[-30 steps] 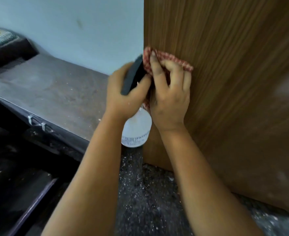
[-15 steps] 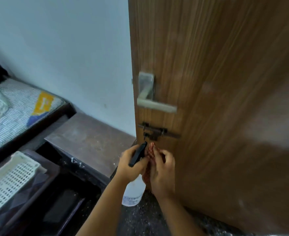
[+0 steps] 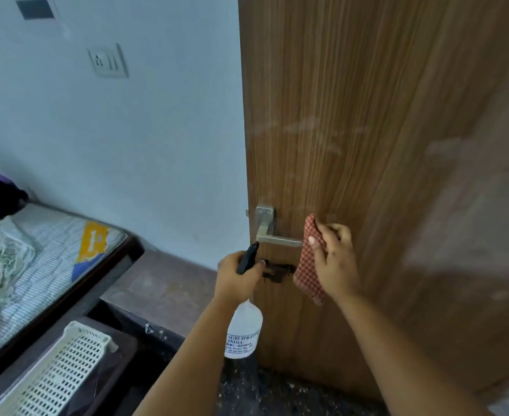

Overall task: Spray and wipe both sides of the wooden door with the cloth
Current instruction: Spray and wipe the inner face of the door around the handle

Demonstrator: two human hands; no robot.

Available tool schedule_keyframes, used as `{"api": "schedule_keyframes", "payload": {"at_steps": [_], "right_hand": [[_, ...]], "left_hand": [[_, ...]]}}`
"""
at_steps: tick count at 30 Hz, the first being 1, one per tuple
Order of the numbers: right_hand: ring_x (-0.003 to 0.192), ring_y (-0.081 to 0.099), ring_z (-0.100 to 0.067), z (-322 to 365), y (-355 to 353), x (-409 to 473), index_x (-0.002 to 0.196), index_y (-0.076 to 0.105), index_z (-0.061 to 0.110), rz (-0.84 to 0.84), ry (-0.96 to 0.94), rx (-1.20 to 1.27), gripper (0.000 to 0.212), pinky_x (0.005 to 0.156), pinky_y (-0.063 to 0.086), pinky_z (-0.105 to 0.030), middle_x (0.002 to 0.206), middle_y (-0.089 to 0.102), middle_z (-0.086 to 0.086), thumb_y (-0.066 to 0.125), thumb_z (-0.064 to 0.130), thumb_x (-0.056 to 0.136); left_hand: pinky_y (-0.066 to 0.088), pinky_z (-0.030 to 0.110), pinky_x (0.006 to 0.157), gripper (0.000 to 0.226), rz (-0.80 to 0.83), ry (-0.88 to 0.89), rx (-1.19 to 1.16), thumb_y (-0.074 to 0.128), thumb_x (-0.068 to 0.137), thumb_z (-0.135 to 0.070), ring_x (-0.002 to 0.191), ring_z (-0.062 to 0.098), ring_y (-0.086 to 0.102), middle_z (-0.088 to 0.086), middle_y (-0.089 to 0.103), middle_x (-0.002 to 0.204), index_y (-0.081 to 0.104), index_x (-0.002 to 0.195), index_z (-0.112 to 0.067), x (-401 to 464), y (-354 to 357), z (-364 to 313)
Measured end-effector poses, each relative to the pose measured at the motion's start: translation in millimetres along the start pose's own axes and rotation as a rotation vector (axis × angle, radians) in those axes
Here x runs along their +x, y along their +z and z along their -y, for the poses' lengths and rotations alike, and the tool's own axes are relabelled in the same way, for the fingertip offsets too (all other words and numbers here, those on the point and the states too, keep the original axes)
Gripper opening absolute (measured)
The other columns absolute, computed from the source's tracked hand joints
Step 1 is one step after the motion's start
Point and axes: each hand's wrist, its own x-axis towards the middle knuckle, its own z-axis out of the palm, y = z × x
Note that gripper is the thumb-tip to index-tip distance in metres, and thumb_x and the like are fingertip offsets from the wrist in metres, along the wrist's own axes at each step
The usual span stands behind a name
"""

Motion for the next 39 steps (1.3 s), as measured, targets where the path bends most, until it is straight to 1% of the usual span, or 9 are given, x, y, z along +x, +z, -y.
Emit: {"api": "schedule_keyframes", "payload": {"at_steps": [5, 9, 12, 17, 22, 26, 29, 34, 39], "right_hand": [[0.118, 0.046, -0.017, 4, -2, 7, 0.142, 0.05, 0.012, 0.033, 0.165, 0.015, 0.046, 0.101, 0.03, -0.022, 0.133, 0.044, -0.006, 0.048, 0.033, 0.101], [0.12, 0.046, -0.019, 22, 7, 5, 0.144, 0.048, 0.014, 0.013, 0.235, 0.01, 0.046, 0.097, 0.029, -0.022, 0.134, 0.045, -0.006, 0.045, 0.035, 0.103], [0.112, 0.043, -0.013, 38, 20, 8, 0.143, 0.048, 0.015, -0.048, 0.251, 0.04, 0.045, 0.094, 0.033, -0.024, 0.133, 0.045, -0.006, 0.046, 0.034, 0.102], [0.118, 0.043, -0.016, 64, 45, 29, 0.139, 0.054, 0.016, -0.115, 0.002, -0.067, 0.041, 0.1, 0.034, -0.028, 0.128, 0.048, -0.005, 0.055, 0.026, 0.099], [0.117, 0.05, -0.022, 71, 76, 68, 0.132, 0.059, 0.018, 0.181, -0.416, -0.546, 0.065, 0.097, 0.05, -0.038, 0.128, 0.055, -0.003, 0.084, 0.015, 0.072], [0.119, 0.053, -0.028, 58, 71, 79, 0.133, 0.057, 0.014, 0.355, -0.556, -0.722, 0.084, 0.099, 0.05, -0.041, 0.13, 0.057, -0.007, 0.091, 0.015, 0.056], [0.119, 0.055, -0.03, 48, 65, 78, 0.134, 0.057, 0.01, 0.345, -0.52, -0.649, 0.087, 0.092, 0.056, -0.045, 0.13, 0.059, -0.01, 0.092, 0.013, 0.054], [0.098, 0.059, -0.025, 33, 67, 66, 0.132, 0.059, 0.01, 0.141, -0.314, -0.427, 0.046, 0.076, 0.059, -0.04, 0.115, 0.062, -0.006, 0.065, 0.005, 0.087], [0.102, 0.057, -0.026, 65, 76, 78, 0.121, 0.064, 0.01, 0.199, -0.345, -0.576, 0.061, 0.075, 0.057, -0.036, 0.117, 0.06, -0.006, 0.086, 0.011, 0.064]], "left_hand": [[0.047, 0.024, 0.045, 0.01, 0.095, -0.095, -0.08, 0.069, 0.088, -0.009, 0.042, 0.015, 0.051, 0.01, 0.057, 0.063, 0.065, 0.089, 0.001, 19, -15, -18], [0.049, 0.034, 0.056, 0.014, 0.147, -0.057, 0.0, 0.069, 0.085, -0.012, 0.054, 0.024, 0.05, 0.011, 0.053, 0.065, 0.062, 0.078, -0.003, 30, -21, -13], [0.052, 0.038, 0.06, 0.013, 0.183, -0.015, 0.008, 0.069, 0.085, -0.015, 0.061, 0.027, 0.053, 0.016, 0.058, 0.072, 0.066, 0.089, -0.002, 34, -30, -10], [0.055, 0.047, 0.06, 0.006, 0.183, 0.085, -0.019, 0.069, 0.086, -0.014, 0.059, 0.022, 0.053, 0.009, 0.06, 0.07, 0.066, 0.086, -0.008, 38, -44, -13], [0.05, 0.035, 0.055, 0.011, 0.156, 0.084, -0.065, 0.07, 0.087, -0.008, 0.051, 0.019, 0.051, 0.003, 0.055, 0.06, 0.063, 0.08, -0.002, 46, -52, -15], [0.051, 0.025, 0.052, 0.007, 0.151, 0.059, -0.075, 0.069, 0.089, -0.007, 0.052, 0.02, 0.052, 0.003, 0.056, 0.064, 0.065, 0.084, -0.006, 54, -60, -17], [0.052, 0.025, 0.053, 0.008, 0.146, 0.06, -0.058, 0.07, 0.09, -0.009, 0.056, 0.025, 0.051, 0.011, 0.054, 0.069, 0.065, 0.087, -0.002, 64, -61, -18], [0.055, 0.033, 0.057, 0.009, 0.145, 0.102, -0.014, 0.069, 0.09, -0.01, 0.057, 0.023, 0.053, 0.009, 0.054, 0.068, 0.065, 0.087, -0.002, 75, -53, -20], [0.057, 0.045, 0.057, 0.011, 0.138, 0.153, 0.064, 0.069, 0.088, -0.01, 0.053, 0.019, 0.057, 0.013, 0.059, 0.066, 0.064, 0.085, 0.0, 79, -40, -23]]}}
